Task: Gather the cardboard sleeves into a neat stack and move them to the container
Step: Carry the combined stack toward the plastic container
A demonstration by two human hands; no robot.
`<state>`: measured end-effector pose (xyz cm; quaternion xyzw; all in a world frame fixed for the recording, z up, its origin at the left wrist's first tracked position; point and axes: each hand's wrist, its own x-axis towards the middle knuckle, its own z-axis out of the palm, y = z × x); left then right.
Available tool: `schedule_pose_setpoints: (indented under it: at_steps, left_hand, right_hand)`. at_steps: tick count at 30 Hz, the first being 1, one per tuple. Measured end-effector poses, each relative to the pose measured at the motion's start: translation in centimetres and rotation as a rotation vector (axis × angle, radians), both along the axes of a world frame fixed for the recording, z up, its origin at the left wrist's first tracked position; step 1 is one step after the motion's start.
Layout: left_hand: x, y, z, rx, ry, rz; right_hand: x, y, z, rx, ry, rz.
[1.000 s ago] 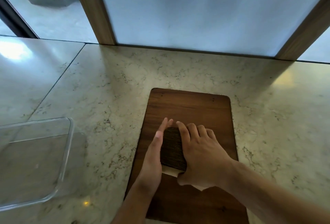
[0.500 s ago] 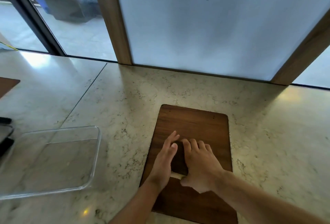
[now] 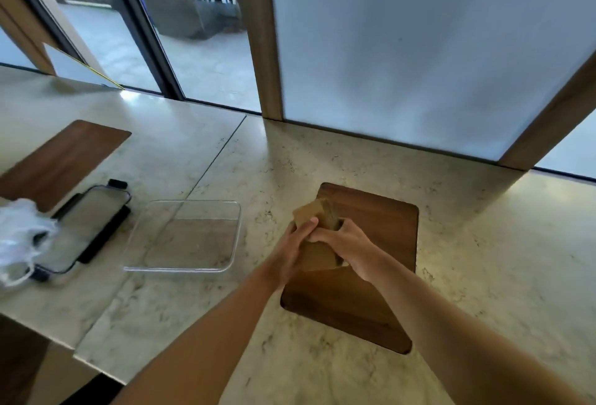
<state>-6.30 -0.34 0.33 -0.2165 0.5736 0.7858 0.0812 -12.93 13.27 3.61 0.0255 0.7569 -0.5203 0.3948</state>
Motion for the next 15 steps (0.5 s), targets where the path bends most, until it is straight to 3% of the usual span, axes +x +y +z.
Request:
schedule_pose_setpoints:
  at_steps: [3, 7, 11, 15]
  left_hand:
    - [0.3, -1.4, 1.7, 0.136, 0.028, 0.085]
    - [1.4, -4.8, 2.8, 0.213, 0.024, 0.075]
    - [3.2, -10.0, 3.2, 0.202, -0.004, 0.131]
    - [5.4, -17.6, 3.3, 0.234, -0.048, 0.168]
  right_hand:
    - [1.0, -2.1, 0.8, -0.132, -0.041, -0.034]
    - [2.5, -5.6, 1.5, -0.121, -0.023, -0.026]
    - [3.5, -11.2, 1.6, -0.068, -0.027, 0.053]
    - [4.2, -18.2, 1.1, -0.156, -0.134, 0.077]
